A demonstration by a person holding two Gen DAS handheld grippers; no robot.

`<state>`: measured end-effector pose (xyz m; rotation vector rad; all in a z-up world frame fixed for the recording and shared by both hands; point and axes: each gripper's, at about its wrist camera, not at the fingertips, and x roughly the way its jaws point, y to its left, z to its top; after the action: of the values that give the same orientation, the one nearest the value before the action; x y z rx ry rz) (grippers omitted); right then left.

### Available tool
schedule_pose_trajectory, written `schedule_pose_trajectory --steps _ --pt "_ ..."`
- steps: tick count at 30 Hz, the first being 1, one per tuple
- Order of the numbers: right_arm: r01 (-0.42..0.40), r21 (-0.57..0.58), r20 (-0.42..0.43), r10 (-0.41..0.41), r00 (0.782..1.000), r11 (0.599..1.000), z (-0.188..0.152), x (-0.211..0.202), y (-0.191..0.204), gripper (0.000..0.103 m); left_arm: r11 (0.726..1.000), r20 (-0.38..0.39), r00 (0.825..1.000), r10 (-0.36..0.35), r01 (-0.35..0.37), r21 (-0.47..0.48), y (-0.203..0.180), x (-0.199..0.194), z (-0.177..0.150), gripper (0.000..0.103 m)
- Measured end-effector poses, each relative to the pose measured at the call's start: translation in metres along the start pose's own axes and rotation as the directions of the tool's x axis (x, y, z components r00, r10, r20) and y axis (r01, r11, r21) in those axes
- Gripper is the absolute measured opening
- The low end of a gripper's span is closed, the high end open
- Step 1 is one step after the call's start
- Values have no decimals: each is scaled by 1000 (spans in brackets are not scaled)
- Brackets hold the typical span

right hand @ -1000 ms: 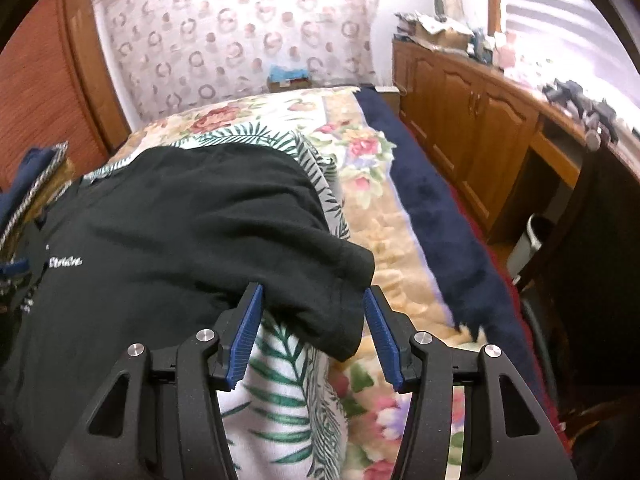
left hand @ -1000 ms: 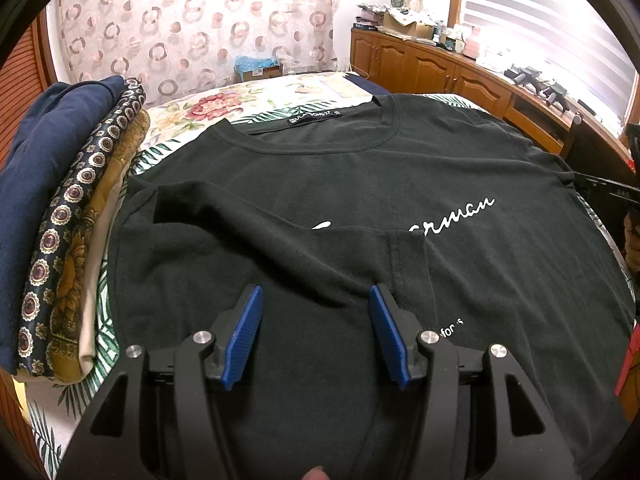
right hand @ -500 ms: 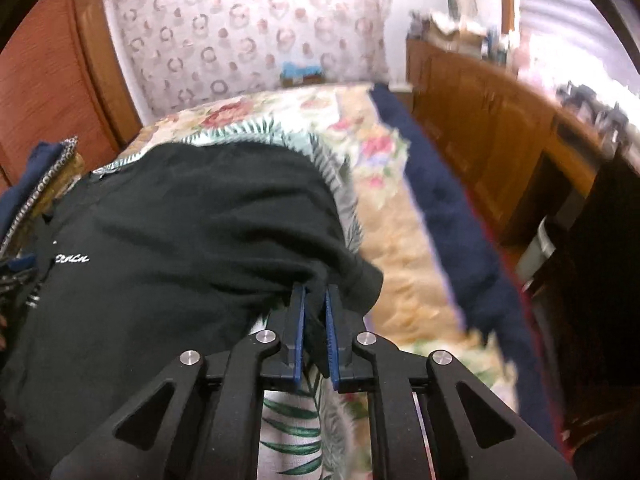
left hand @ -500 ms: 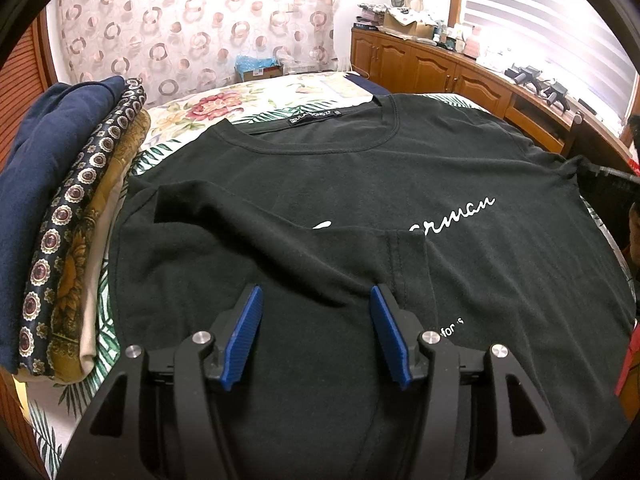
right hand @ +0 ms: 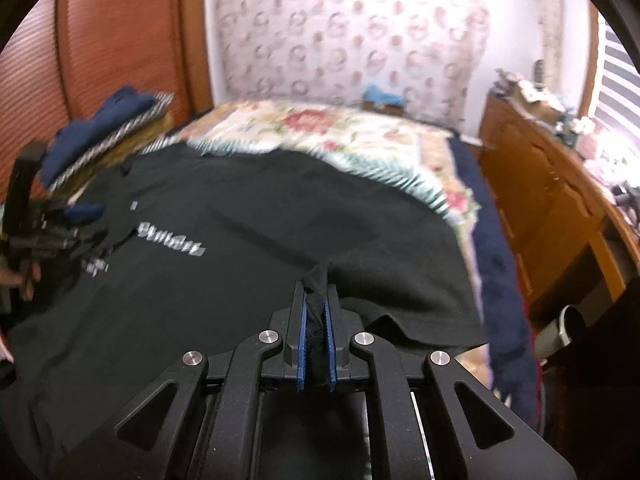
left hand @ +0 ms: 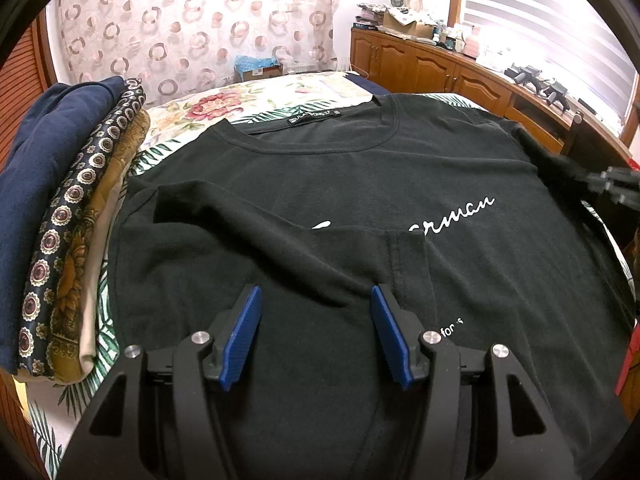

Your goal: Fold small clothes

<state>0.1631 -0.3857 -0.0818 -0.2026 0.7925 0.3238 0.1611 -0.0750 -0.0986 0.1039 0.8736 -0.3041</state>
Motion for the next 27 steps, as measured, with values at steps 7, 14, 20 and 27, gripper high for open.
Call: schedule_pose_trajectory --steps 7,14,20,27 --pt "-5 20 -77 6 997 1000 -25 20 9 8 1000 -1 1000 2 -2 -7 -1 0 0 57" --pt "-1 43 -54 3 999 999 -36 -3 9 30 1000 9 1000 8 -8 -10 -3 -7 -2 57" --pt "38 60 27 -39 999 997 -33 -37 -5 41 1000 101 995 1 1 -15 -11 -43 1 57" --pt "132 149 9 -135 991 980 -23 -26 -54 41 999 176 983 -46 47 -1 -25 -76 7 57"
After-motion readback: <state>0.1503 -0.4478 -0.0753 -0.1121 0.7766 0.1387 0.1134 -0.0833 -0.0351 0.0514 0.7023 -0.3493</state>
